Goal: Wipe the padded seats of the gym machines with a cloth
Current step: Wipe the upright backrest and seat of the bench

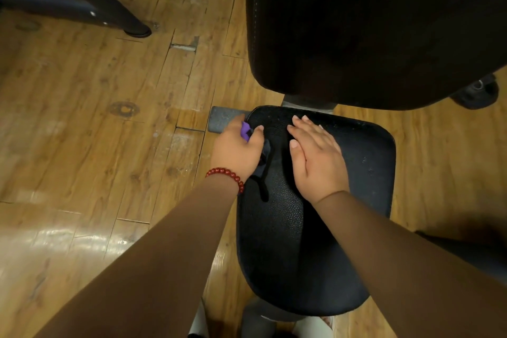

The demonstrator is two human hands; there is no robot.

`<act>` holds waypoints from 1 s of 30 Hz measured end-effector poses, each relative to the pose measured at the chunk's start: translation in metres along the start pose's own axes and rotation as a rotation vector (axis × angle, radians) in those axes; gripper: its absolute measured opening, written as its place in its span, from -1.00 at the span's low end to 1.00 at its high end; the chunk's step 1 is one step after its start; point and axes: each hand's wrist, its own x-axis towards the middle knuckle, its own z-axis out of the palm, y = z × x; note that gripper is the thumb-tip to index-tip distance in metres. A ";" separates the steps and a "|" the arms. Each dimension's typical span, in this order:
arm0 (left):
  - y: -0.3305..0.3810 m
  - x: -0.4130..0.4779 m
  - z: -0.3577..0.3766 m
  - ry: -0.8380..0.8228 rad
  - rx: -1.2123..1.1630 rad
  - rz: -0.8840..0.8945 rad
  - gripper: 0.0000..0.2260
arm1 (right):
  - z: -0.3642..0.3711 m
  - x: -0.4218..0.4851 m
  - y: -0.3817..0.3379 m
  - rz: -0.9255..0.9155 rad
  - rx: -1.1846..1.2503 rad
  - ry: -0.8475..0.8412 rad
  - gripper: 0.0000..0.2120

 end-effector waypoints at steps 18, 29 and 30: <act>-0.028 -0.028 0.012 0.080 -0.084 -0.057 -0.61 | 0.001 0.000 -0.002 -0.028 -0.044 0.001 -0.50; -0.034 -0.025 0.013 0.027 -0.210 -0.102 -0.59 | 0.000 -0.002 -0.003 -0.051 -0.107 -0.019 -0.48; -0.040 -0.033 0.014 0.033 -0.201 -0.095 -0.61 | 0.000 -0.003 -0.003 -0.054 -0.116 -0.029 -0.47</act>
